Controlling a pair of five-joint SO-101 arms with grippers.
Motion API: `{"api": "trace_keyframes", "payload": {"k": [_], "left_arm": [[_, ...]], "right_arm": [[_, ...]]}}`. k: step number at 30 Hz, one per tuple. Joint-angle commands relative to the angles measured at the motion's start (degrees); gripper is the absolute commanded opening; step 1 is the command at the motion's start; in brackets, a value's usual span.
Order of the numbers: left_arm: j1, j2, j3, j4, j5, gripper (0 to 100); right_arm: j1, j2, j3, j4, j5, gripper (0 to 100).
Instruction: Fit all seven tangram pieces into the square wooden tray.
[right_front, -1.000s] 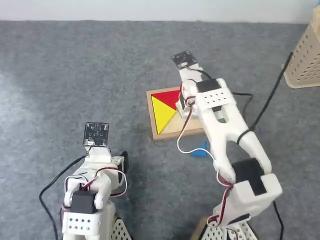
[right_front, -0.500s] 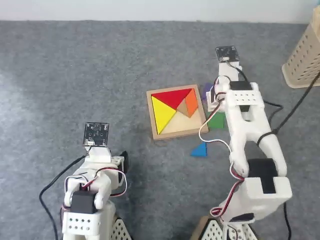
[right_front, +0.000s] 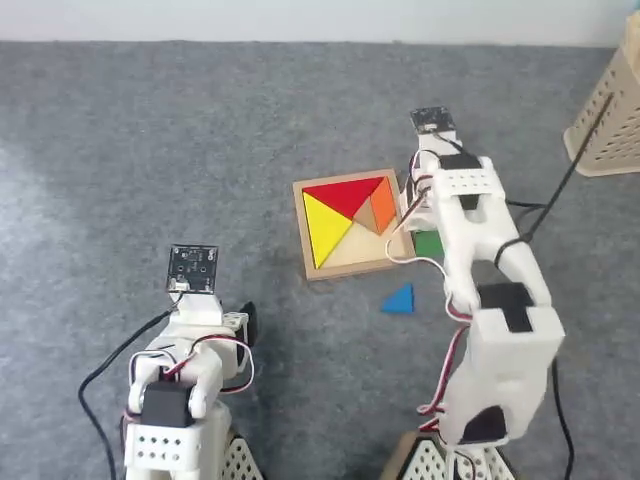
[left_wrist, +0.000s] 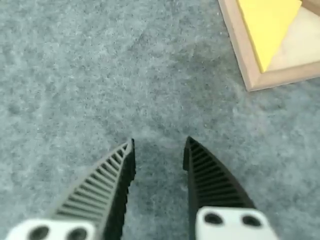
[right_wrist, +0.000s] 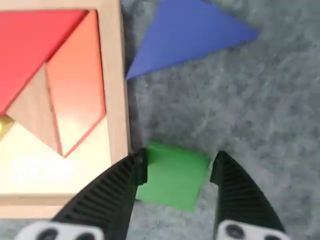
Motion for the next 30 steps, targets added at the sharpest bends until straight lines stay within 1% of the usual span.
{"api": "trace_keyframes", "payload": {"k": [1,8,12,15,18,21,30], "left_arm": [[-0.26,-1.14,-0.13,-0.35,0.35,15],[-0.26,-1.14,-0.13,-0.35,0.35,15],[-0.26,-1.14,-0.13,-0.35,0.35,15],[-0.26,-1.14,-0.13,-0.35,0.35,15],[-0.26,-1.14,-0.13,-0.35,0.35,15],[-0.26,-1.14,-0.13,-0.35,0.35,15],[-0.26,-1.14,-0.13,-0.35,0.35,15]], "right_arm": [[-0.57,0.84,-4.92,2.33,0.88,22.8],[0.04,3.65,-4.75,5.05,0.88,22.1],[3.30,3.21,-5.01,9.01,0.44,13.9],[4.79,1.10,-4.75,11.47,0.35,17.2],[4.18,-0.92,-3.69,12.18,0.26,20.9],[2.77,-2.68,-2.55,12.62,0.44,21.3],[2.33,-7.34,0.44,14.02,0.00,21.4]]}}
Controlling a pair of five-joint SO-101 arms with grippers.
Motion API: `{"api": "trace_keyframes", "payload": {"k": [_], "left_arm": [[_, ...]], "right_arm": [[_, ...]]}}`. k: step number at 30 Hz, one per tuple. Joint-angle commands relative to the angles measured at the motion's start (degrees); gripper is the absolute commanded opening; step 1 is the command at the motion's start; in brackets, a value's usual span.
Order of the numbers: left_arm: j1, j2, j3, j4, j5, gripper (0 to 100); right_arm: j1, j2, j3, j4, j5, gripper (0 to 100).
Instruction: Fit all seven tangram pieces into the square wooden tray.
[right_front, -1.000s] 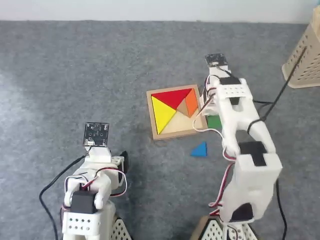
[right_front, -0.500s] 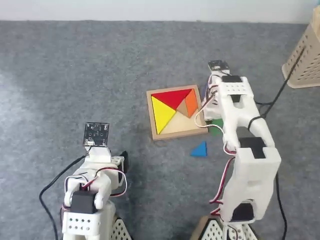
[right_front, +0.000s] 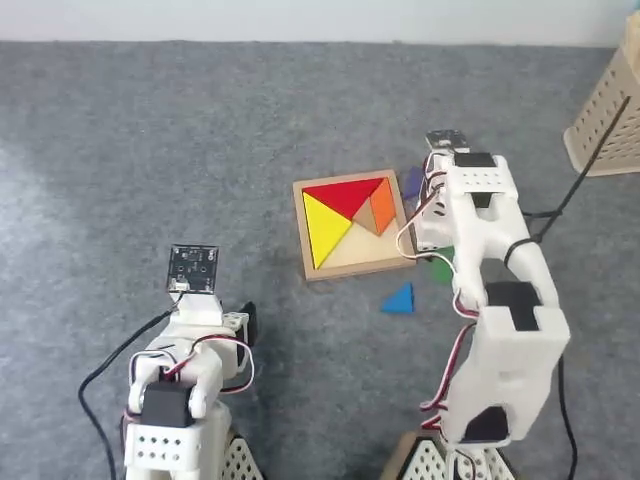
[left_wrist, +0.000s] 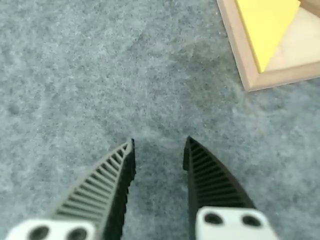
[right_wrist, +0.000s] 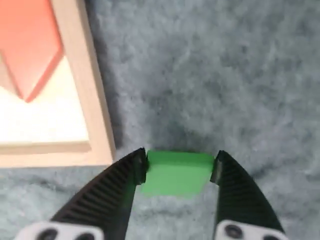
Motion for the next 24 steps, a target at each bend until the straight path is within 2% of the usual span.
{"api": "trace_keyframes", "payload": {"k": [1,3,8,10,24], "left_arm": [[-0.26,-1.14,-0.13,-0.35,0.35,15],[-0.26,-1.14,-0.13,-0.35,0.35,15],[-0.26,-1.14,-0.13,-0.35,0.35,15],[-0.26,-1.14,-0.13,-0.35,0.35,15],[-0.26,-1.14,-0.13,-0.35,0.35,15]], "right_arm": [[-0.57,-6.64,0.53,1.45,-0.18,21.4],[-0.31,-7.96,2.20,0.40,-0.09,22.5],[-1.63,-7.34,5.71,-2.33,0.79,36.3],[-2.51,-6.46,5.71,-1.98,2.46,38.6],[-0.48,1.63,3.08,-2.86,2.46,19.0]]}}
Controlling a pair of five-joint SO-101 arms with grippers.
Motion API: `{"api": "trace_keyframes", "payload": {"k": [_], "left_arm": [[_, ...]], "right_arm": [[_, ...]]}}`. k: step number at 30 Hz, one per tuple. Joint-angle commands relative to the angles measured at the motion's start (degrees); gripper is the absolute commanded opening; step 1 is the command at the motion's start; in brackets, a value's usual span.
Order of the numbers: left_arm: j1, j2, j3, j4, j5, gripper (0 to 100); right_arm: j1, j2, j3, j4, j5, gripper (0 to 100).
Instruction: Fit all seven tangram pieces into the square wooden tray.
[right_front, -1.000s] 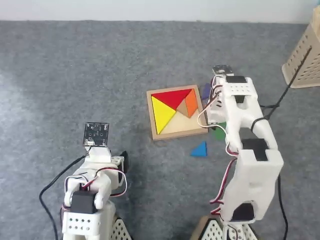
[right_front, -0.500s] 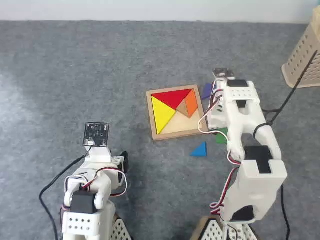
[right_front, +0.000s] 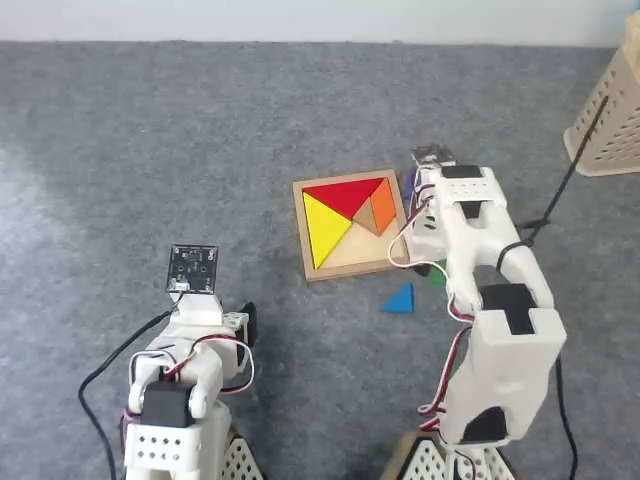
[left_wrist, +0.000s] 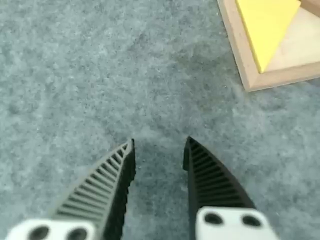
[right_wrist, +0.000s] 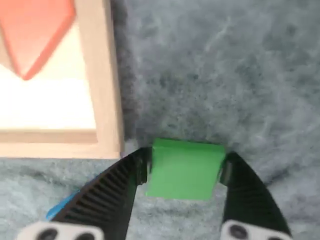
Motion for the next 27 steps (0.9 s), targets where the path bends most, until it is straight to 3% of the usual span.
{"api": "trace_keyframes", "payload": {"k": [1,4,8,18,27], "left_arm": [[-0.35,-1.14,-0.13,-0.35,0.35,15],[-0.35,-1.14,-0.13,-0.35,0.35,15],[-0.35,-1.14,-0.13,-0.35,0.35,15],[-0.35,-1.14,-0.13,-0.35,0.35,15],[-0.35,-1.14,-0.13,-0.35,0.35,15]], "right_arm": [[1.89,1.45,-3.08,0.04,1.14,18.3],[2.68,2.42,-3.87,0.04,1.14,13.9],[2.42,2.33,-3.87,0.04,1.14,0.0],[1.36,-7.34,-3.69,2.51,1.32,0.6],[-11.47,-15.69,-6.07,2.68,7.56,0.6]]}}
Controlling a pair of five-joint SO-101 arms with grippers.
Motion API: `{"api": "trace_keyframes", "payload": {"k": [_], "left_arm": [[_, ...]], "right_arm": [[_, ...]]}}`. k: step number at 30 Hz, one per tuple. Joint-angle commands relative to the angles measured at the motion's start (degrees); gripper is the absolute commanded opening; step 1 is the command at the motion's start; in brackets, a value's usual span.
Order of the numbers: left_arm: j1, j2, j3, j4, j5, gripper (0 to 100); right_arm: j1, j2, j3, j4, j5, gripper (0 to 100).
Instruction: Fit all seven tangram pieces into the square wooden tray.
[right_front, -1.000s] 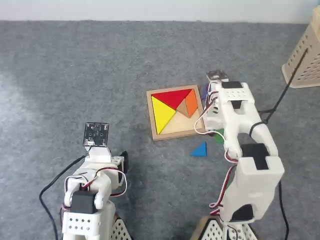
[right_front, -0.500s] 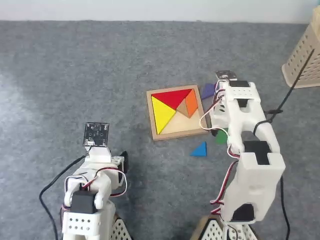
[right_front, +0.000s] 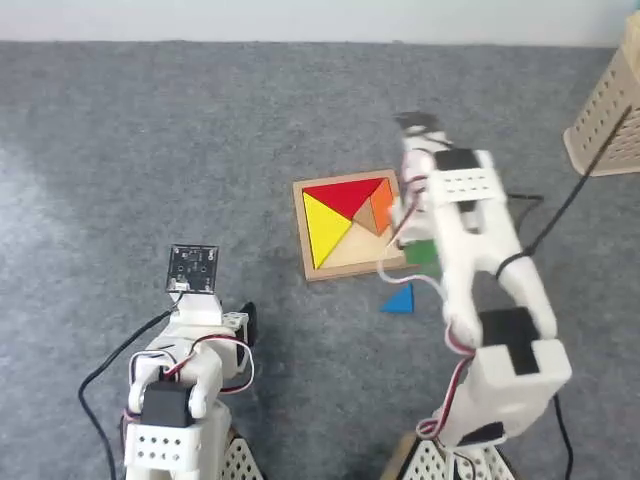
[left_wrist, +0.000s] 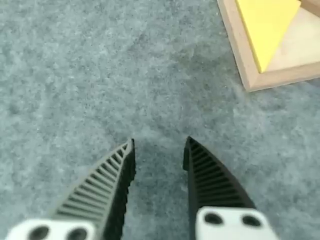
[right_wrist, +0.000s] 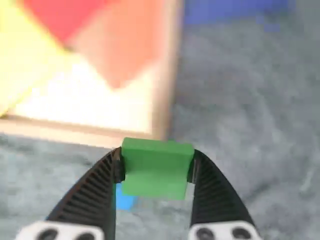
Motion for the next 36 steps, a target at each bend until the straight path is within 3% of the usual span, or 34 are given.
{"api": "trace_keyframes", "payload": {"k": [1,7,15,24,30,36], "left_arm": [[-0.18,-1.14,-0.13,-0.35,0.35,15],[-0.18,-1.14,-0.13,-0.35,0.35,15],[-0.18,-1.14,-0.13,-0.35,0.35,15],[-0.18,-1.14,-0.13,-0.35,0.35,15],[-0.18,-1.14,-0.13,-0.35,0.35,15],[-0.18,-1.14,-0.13,-0.35,0.35,15]], "right_arm": [[-5.14,-2.95,-5.19,0.66,3.34,0.6],[-10.07,7.52,-17.85,1.63,6.33,0.6],[-10.95,20.35,-33.49,10.95,17.41,0.6],[-12.35,23.43,-34.11,10.68,28.13,0.6],[-12.88,26.24,-34.20,10.59,29.54,1.2],[-12.79,26.51,-34.29,10.59,29.36,18.4]]}}
